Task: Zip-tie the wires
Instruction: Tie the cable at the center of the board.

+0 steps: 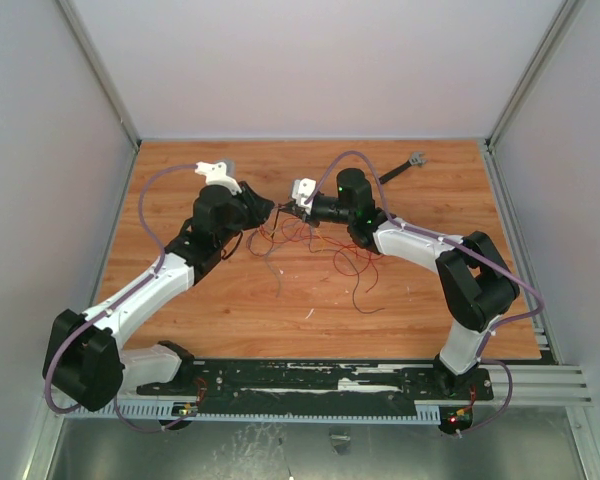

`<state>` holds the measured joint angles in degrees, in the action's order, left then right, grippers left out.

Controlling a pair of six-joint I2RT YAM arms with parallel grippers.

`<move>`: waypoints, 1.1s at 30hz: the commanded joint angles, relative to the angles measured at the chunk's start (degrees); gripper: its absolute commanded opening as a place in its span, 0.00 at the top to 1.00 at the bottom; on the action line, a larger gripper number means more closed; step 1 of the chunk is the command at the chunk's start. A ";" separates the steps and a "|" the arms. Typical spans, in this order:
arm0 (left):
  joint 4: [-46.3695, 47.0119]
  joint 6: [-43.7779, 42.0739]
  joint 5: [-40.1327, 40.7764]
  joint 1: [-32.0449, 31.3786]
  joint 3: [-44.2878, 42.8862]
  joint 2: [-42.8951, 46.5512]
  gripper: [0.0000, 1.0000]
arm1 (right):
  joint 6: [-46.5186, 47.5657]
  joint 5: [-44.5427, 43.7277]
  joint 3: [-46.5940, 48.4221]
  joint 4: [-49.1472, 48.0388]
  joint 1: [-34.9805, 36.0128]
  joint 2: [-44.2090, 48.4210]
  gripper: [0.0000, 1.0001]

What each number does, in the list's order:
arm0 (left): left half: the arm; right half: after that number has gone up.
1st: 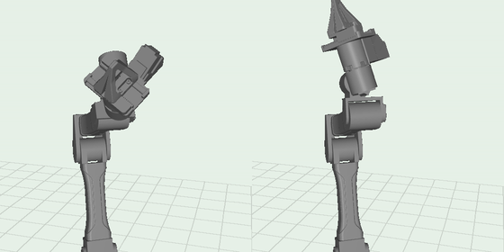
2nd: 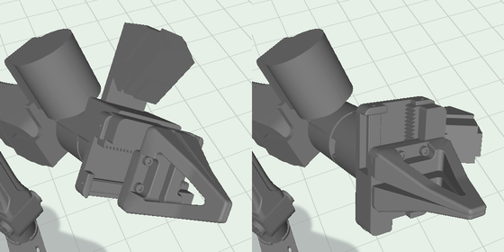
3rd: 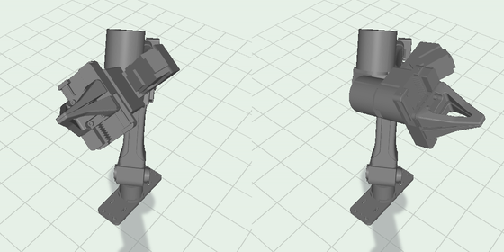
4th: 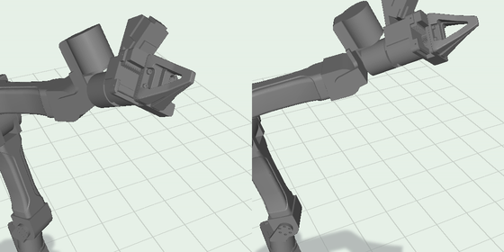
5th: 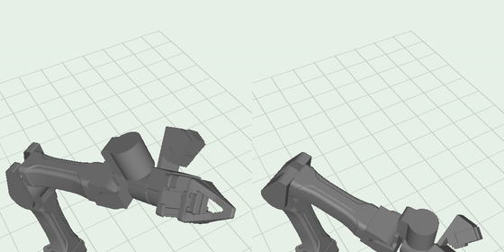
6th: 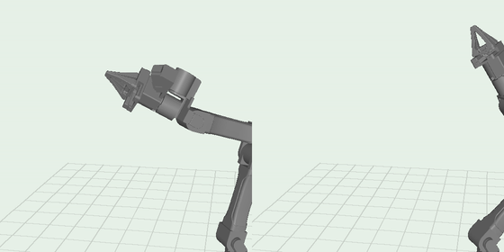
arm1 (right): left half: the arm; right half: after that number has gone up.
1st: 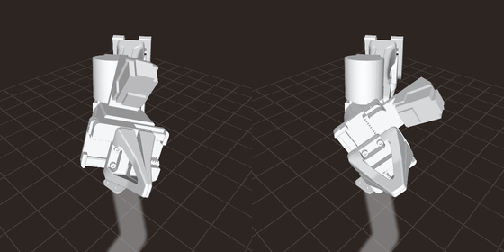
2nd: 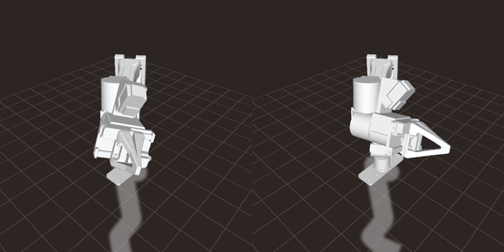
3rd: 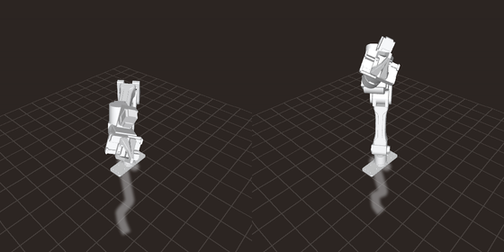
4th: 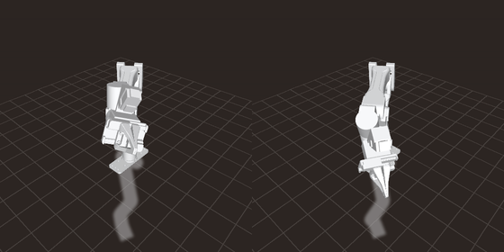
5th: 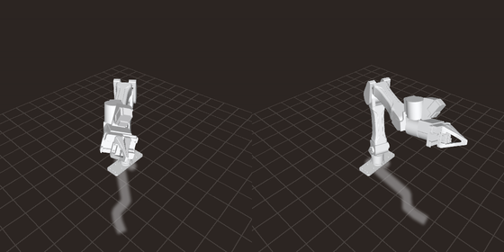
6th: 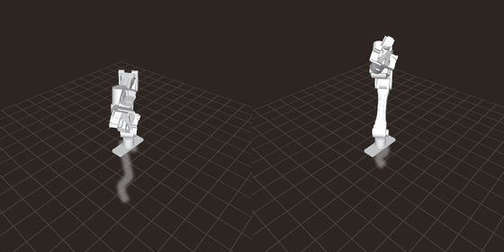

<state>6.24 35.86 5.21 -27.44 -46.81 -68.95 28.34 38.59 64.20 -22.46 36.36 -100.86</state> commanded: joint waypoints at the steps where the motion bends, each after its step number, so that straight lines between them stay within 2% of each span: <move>1: 2.76 -0.52 -0.71 0.37 0.40 -0.41 0.80 | -1.17 0.19 0.51 0.30 0.16 -0.54 0.98; 10: 3.50 -0.52 -1.11 0.37 0.84 -0.49 1.00 | -1.53 0.12 0.48 0.07 0.38 -0.33 0.96; 25: 4.13 -0.31 -2.43 0.39 1.28 -0.44 1.00 | -0.96 0.00 -0.13 0.06 0.42 0.40 0.86; 33: 4.21 -0.32 -2.49 0.37 1.19 -0.27 1.00 | -0.48 -0.55 -0.21 0.39 0.37 0.05 0.86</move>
<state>8.40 35.86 3.42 -27.44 -45.84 -69.28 27.83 38.57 64.20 -22.11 36.38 -100.88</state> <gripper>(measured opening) 0.015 0.144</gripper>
